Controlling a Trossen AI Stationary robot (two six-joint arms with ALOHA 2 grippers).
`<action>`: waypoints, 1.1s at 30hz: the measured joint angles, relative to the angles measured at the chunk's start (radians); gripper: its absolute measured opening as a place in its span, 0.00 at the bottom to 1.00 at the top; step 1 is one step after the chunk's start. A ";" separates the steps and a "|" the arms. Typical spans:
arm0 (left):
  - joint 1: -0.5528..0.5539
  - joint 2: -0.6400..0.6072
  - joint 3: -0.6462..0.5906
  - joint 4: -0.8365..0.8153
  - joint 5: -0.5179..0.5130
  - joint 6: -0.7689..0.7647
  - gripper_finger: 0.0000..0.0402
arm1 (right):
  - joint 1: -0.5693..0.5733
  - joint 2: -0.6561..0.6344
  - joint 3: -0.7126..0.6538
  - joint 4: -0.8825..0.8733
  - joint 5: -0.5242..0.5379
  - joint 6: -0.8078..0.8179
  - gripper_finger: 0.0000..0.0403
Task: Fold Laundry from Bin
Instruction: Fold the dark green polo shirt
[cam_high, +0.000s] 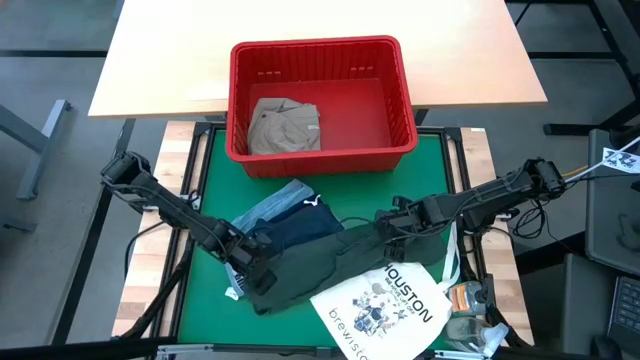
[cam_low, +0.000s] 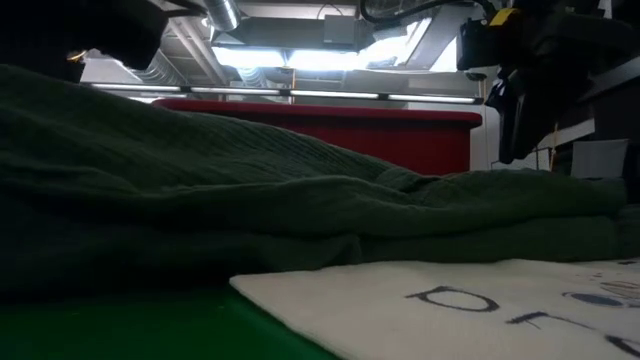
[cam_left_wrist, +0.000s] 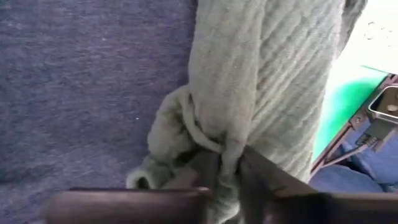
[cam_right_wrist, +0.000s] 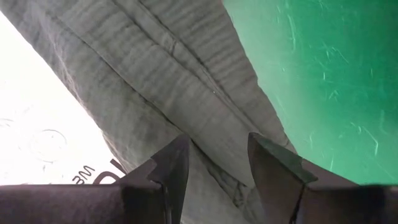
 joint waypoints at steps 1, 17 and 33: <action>0.000 -0.001 0.001 0.001 0.003 0.000 0.05 | 0.000 0.000 0.000 0.002 -0.001 0.000 0.41; 0.057 -0.002 0.106 0.101 0.037 0.001 0.01 | -0.001 0.000 0.000 0.001 -0.009 -0.007 0.41; 0.169 0.023 0.107 0.433 -0.043 0.055 0.01 | -0.001 -0.189 0.000 -0.003 -0.009 -0.034 0.41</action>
